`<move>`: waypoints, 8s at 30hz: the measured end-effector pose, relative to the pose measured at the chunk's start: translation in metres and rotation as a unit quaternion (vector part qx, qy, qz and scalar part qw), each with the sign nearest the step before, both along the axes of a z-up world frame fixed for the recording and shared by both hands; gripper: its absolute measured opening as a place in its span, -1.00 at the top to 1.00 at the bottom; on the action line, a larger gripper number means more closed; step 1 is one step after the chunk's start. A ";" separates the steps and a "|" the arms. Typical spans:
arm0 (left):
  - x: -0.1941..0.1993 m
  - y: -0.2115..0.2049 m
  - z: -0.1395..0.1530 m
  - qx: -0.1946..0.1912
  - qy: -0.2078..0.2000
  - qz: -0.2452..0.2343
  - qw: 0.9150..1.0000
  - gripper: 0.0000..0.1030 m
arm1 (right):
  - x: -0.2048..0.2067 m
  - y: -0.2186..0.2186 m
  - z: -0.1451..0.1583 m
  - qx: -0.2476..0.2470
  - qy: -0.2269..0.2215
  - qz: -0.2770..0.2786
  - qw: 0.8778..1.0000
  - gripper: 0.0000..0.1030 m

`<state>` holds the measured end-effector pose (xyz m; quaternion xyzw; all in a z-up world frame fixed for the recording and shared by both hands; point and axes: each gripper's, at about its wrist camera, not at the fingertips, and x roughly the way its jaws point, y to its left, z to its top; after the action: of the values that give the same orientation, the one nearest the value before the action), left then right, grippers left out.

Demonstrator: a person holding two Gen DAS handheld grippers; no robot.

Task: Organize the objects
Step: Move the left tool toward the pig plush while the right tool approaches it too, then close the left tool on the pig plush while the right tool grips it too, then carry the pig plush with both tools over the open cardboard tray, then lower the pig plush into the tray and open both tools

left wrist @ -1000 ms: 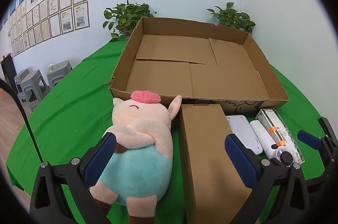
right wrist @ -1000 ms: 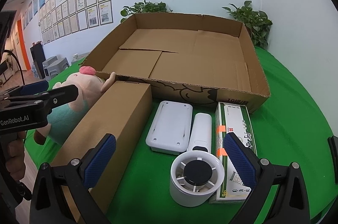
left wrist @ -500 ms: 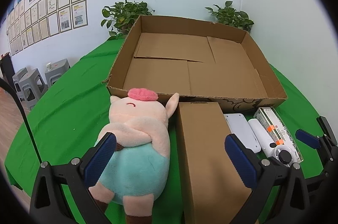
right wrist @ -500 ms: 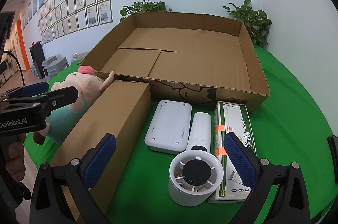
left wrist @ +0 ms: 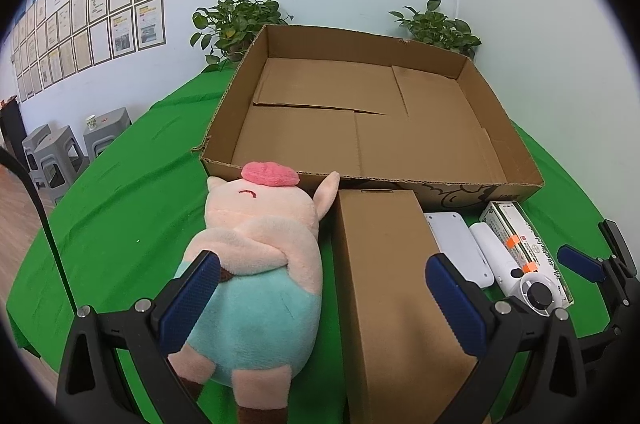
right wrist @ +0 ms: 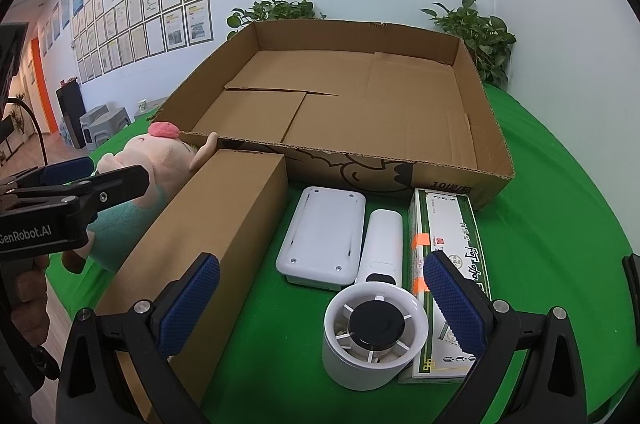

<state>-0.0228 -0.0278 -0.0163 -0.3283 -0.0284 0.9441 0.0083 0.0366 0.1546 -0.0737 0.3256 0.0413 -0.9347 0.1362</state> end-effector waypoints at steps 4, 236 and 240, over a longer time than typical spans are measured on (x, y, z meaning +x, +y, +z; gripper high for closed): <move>0.001 -0.001 0.001 0.002 0.003 -0.005 1.000 -0.98 | 0.000 0.000 0.000 0.000 0.001 0.000 1.000 -0.99; -0.040 -0.057 0.033 -0.016 0.050 -0.005 0.999 -0.55 | -0.154 0.011 0.025 -0.063 0.047 -0.057 0.995 -0.99; -0.031 -0.038 0.037 0.001 0.058 -0.025 0.998 -0.55 | -0.132 0.022 0.021 -0.058 0.044 -0.037 0.997 -0.19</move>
<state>-0.0535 -0.0655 0.0212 -0.2737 -0.0205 0.9610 0.0339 -0.0958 0.1770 -0.0523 0.2770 -0.0193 -0.9534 0.1183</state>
